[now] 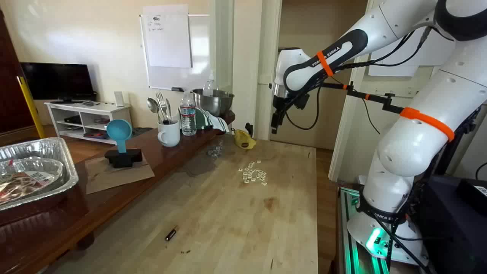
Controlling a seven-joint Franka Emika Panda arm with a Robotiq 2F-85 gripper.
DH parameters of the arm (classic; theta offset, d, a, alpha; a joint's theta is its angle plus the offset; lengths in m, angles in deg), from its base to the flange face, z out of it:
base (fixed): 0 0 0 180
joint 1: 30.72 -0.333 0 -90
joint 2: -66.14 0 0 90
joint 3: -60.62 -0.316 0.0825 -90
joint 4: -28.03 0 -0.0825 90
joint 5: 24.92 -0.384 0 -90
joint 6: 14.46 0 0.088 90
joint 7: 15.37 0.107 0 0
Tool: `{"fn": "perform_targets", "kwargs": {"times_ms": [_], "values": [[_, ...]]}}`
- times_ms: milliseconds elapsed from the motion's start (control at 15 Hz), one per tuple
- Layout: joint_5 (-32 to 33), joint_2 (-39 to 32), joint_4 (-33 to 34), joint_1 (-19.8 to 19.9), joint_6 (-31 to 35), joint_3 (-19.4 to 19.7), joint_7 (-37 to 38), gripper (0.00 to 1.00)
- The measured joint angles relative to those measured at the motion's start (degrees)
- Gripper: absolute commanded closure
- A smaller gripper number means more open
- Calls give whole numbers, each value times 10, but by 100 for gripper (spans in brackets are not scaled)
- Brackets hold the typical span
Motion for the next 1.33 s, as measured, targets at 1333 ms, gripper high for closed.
{"fn": "perform_targets", "kwargs": {"times_ms": [1333], "values": [[-147,-71,-35,-110,94,-17,-131,0]]}}
